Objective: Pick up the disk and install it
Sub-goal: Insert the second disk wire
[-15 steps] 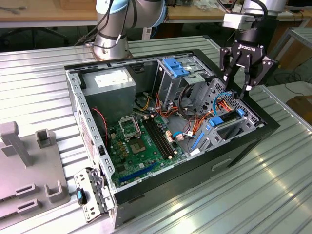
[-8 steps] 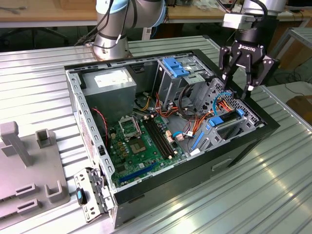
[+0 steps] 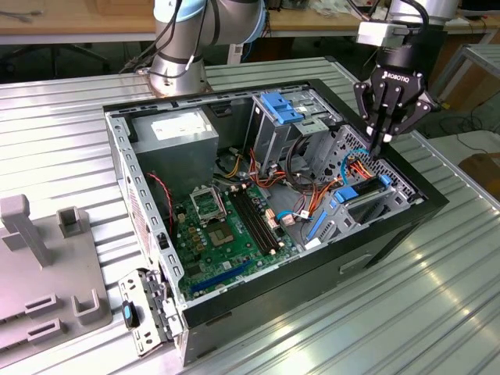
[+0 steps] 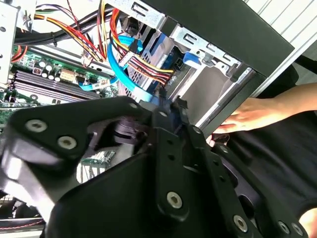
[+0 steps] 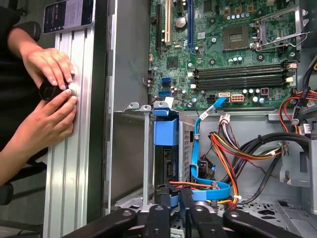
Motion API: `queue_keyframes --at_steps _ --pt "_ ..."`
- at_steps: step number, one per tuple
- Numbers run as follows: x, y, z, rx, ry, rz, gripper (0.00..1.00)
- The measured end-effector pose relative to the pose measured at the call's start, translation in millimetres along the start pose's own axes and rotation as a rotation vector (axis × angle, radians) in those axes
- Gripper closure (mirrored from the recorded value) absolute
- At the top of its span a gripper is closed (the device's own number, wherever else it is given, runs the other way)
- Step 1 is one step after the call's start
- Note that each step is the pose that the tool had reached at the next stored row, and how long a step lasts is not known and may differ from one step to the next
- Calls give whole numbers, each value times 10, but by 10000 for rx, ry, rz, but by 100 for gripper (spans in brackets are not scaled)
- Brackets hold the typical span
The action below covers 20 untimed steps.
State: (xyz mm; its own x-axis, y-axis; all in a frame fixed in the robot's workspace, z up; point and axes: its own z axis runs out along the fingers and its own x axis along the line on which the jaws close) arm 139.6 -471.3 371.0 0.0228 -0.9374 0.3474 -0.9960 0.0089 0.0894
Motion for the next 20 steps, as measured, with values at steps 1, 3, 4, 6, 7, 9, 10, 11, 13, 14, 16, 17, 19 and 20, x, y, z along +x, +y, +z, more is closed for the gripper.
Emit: queue_keyframes --at_steps 1,3,4,6,7,9,10,11,13,14,16,17,19,20 --pt "0 0 0 0 0 0 84" --pt "0 0 1 0 0 0 84" --pt "0 0 1 0 1 0 84" --pt "16 0 8 5 -222 -21 84" --pt "47 8 20 18 -810 -71 84" --pt "72 19 31 29 -1263 -110 84" --pt "89 28 38 34 -1463 -128 84" --pt "108 36 45 35 -1544 -135 84" --pt "178 55 73 37 -1632 -142 84" --pt "208 64 85 38 -1651 -144 84" --pt "272 155 120 40 -1673 -155 84" --pt "292 175 134 137 -1775 -140 84" --pt "365 175 165 223 -2126 -148 84" --pt "415 175 188 259 -2239 -148 84"
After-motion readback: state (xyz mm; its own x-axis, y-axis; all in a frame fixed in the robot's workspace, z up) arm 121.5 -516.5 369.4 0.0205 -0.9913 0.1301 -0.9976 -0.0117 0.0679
